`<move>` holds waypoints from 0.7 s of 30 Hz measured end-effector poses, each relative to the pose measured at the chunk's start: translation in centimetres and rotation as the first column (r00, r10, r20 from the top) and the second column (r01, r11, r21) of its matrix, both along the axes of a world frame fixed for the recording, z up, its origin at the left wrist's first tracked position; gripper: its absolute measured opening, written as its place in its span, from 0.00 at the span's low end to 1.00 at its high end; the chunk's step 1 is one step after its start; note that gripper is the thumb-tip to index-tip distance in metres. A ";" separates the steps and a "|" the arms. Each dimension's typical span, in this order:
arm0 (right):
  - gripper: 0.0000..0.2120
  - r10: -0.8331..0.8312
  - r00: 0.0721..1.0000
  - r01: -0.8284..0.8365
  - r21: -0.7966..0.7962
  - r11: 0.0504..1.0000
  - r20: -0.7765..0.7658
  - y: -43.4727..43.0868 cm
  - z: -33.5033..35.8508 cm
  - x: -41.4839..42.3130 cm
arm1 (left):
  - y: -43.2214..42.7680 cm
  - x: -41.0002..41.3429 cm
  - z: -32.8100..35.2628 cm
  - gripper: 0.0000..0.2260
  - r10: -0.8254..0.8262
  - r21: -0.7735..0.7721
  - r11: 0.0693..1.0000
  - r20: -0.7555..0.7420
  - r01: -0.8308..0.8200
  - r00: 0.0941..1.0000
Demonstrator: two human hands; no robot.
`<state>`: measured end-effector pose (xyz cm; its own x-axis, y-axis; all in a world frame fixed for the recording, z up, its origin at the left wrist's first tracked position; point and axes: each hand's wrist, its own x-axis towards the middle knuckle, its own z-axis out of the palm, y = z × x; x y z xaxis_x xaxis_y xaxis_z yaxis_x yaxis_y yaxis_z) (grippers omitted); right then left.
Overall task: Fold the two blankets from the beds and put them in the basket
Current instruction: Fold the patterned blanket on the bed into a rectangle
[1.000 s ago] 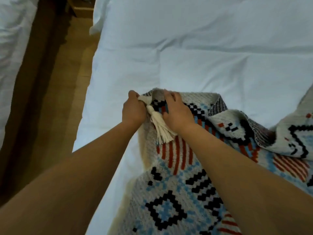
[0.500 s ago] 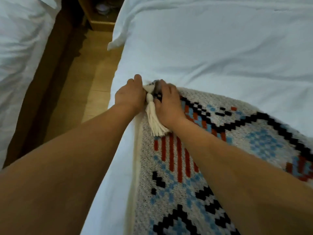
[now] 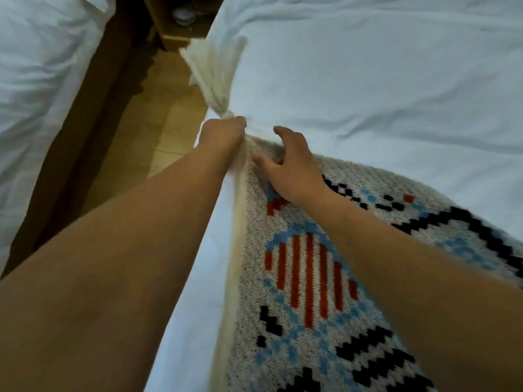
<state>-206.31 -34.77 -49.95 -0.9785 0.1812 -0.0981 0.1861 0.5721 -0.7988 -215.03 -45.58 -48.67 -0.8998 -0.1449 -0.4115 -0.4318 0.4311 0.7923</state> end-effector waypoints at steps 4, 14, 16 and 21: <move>0.27 0.097 0.994 -0.105 0.163 0.981 0.058 -1.0 -0.5 2.2 | -1.1 1.5 -0.8 0.22 -0.089 -0.217 0.971 0.072 0.103 0.993; 0.26 0.143 0.980 -0.189 0.431 0.883 0.138 -5.8 -1.7 13.3 | -4.7 17.2 -2.0 0.14 -0.406 -0.531 0.795 -0.108 0.293 0.908; 0.26 0.124 0.981 -0.176 0.411 0.895 0.149 -6.8 -1.8 15.6 | -5.3 19.7 -2.0 0.15 -0.350 -0.477 0.836 -0.087 0.270 0.933; 0.26 0.147 0.962 -0.229 0.388 0.893 0.230 -10.1 -1.7 24.1 | -8.5 28.7 -2.0 0.16 -0.290 -0.412 0.863 0.070 0.293 0.954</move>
